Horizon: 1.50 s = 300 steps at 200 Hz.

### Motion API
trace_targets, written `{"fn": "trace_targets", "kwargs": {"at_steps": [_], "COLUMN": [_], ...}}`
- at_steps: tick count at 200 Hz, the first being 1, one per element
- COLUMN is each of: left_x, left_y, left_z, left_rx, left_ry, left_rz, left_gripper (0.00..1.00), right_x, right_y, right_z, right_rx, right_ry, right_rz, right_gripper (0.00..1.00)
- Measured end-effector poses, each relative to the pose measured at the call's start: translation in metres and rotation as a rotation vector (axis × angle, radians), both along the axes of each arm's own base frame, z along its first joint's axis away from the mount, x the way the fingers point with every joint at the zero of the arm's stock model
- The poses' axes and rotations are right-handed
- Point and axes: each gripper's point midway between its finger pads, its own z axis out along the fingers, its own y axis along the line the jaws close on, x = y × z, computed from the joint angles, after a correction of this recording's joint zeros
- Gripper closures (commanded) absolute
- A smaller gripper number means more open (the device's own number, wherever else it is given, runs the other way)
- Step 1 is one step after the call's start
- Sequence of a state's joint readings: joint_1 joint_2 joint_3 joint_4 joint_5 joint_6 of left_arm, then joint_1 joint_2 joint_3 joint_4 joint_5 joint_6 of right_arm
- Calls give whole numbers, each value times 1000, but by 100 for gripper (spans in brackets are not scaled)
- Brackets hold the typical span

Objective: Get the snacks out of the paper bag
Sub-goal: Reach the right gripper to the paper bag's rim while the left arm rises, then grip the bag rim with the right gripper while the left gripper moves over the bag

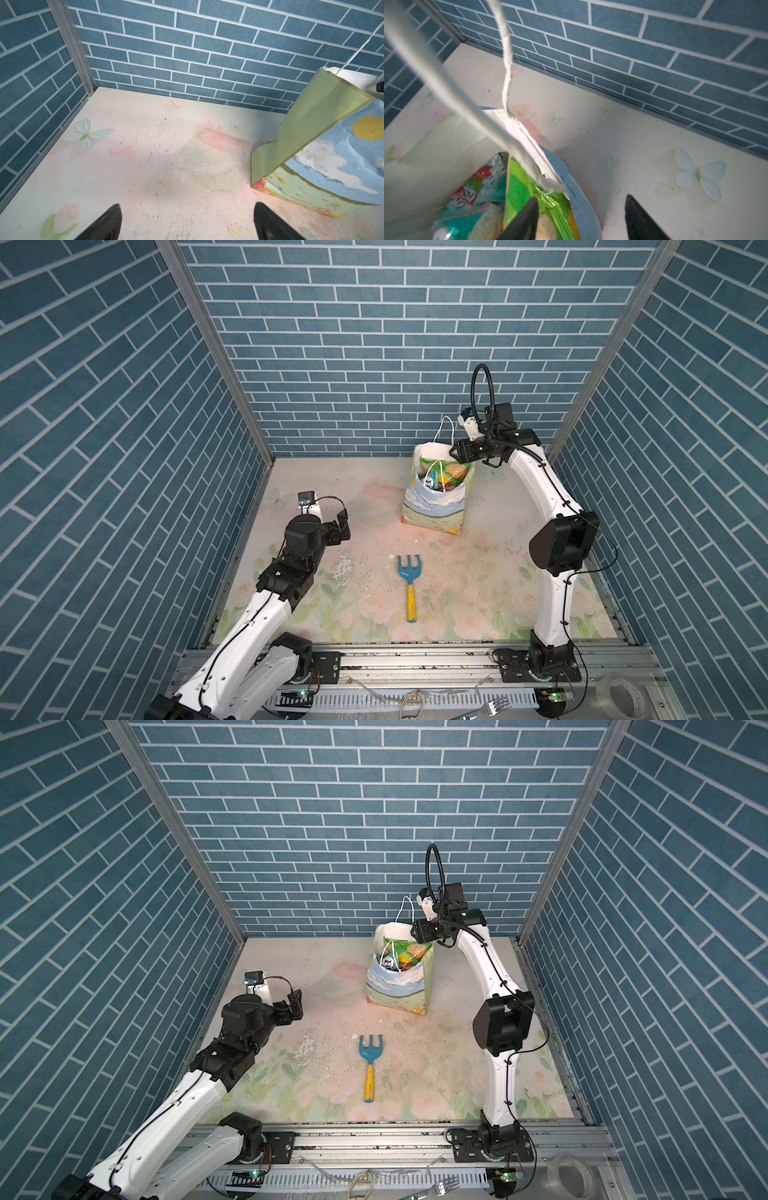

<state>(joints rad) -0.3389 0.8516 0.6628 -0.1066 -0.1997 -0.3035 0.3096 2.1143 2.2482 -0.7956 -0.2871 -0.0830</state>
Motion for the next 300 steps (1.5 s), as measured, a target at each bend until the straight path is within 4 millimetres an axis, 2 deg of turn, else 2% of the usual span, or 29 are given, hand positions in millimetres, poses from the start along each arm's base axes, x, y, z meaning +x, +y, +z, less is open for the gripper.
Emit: {"fn": "trace_targets", "kwargs": {"at_steps": [15, 29, 57, 134, 165, 200, 244, 300], "left_x": [0, 0, 1, 1, 2, 5, 5, 16], "left_y": [0, 0, -1, -5, -10, -16, -24, -45], "left_z": [0, 0, -2, -5, -9, -3, -9, 16], "left_rx": [0, 0, -3, -29, -43, -60, -75, -103], "left_ry": [0, 1, 8, 21, 47, 54, 106, 112], "left_rz": [0, 0, -1, -16, -33, -57, -91, -162], "left_gripper": [0, 0, 0, 1, 0, 1, 0, 0], "right_x": [0, 1, 4, 7, -3, -23, -43, -49], "right_y": [1, 1, 1, -7, -15, -37, -76, -108], "right_z": [0, 0, -3, -4, -1, 3, 11, 40], "right_rx": [-14, -21, -46, -92, -116, -164, -269, -353], "right_ry": [-13, -20, -36, -49, -44, -32, -56, -147], "right_rz": [22, 31, 48, 19, -13, -96, -246, -374], "right_gripper": [73, 78, 100, 100, 100, 100, 100, 100]}}
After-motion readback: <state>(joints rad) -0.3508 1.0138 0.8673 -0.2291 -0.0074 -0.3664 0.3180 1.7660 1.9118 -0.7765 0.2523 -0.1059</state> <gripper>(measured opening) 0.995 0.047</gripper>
